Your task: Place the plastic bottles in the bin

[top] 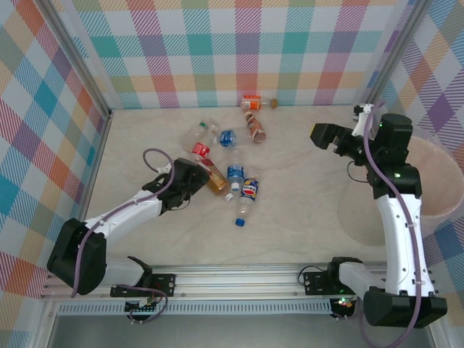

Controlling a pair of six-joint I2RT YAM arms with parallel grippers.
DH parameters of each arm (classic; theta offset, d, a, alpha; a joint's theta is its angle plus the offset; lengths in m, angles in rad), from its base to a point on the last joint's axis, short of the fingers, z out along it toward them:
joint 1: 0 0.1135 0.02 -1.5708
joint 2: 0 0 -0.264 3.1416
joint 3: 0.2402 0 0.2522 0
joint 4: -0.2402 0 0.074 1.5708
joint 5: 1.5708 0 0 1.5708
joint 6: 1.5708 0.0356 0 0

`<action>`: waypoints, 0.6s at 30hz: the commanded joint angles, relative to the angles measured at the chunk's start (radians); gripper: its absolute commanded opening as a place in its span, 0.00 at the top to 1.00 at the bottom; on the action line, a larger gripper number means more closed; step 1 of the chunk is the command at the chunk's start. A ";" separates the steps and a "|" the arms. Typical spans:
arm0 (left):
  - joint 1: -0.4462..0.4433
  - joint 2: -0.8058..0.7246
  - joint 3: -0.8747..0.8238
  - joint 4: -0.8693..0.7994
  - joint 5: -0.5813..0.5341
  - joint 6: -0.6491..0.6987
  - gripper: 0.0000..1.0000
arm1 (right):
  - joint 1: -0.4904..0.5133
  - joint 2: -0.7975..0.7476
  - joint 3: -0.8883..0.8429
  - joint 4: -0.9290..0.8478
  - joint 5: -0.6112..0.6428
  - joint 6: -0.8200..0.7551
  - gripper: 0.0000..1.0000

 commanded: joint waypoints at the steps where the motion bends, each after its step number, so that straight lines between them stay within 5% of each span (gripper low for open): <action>1: 0.066 -0.013 0.071 -0.117 0.020 0.150 0.00 | 0.071 0.010 -0.011 0.094 0.052 0.019 0.00; 12: 0.209 0.160 0.216 -0.134 0.167 0.403 0.03 | 0.193 0.059 -0.001 0.104 0.151 -0.034 0.00; 18: 0.213 0.350 0.403 -0.158 0.257 0.582 0.03 | 0.196 0.049 -0.010 0.084 0.177 -0.050 0.00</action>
